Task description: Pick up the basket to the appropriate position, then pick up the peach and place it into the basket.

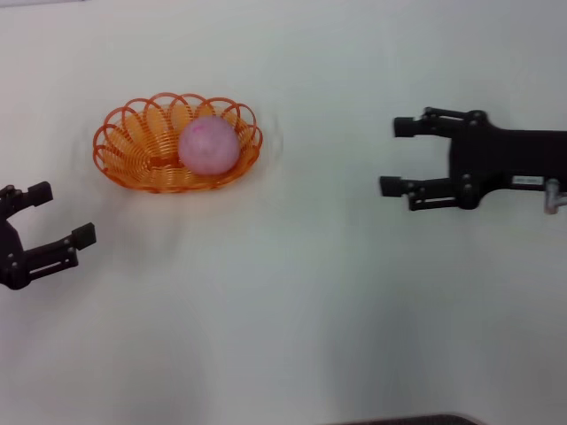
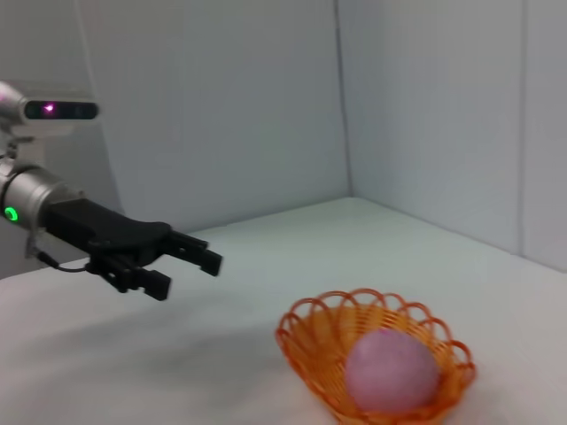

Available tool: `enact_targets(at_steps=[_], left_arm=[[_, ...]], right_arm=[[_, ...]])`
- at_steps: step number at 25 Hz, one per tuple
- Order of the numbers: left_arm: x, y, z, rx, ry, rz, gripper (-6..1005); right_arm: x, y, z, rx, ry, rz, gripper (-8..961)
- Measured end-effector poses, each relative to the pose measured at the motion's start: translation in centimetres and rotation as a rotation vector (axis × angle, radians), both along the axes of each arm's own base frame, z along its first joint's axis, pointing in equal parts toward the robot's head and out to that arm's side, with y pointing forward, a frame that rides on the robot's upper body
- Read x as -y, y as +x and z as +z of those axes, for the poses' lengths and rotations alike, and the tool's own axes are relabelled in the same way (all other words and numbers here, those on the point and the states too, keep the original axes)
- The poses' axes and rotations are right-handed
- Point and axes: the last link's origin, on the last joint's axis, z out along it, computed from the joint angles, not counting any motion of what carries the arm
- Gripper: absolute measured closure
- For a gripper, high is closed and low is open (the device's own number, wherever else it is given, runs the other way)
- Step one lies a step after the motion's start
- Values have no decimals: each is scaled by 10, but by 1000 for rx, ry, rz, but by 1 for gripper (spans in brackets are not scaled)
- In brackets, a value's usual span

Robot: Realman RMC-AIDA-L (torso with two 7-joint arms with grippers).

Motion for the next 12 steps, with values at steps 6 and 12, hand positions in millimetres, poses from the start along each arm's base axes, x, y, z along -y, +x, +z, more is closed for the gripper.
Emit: enact_targets(at_steps=[6,12], left_arm=[[1,0,1,7,2,-1,95],[2,1,1,10,1,-3,95]], right_arm=[[2,6,5,2,17,-15,37],[2,5,4,3,20,-14,37]])
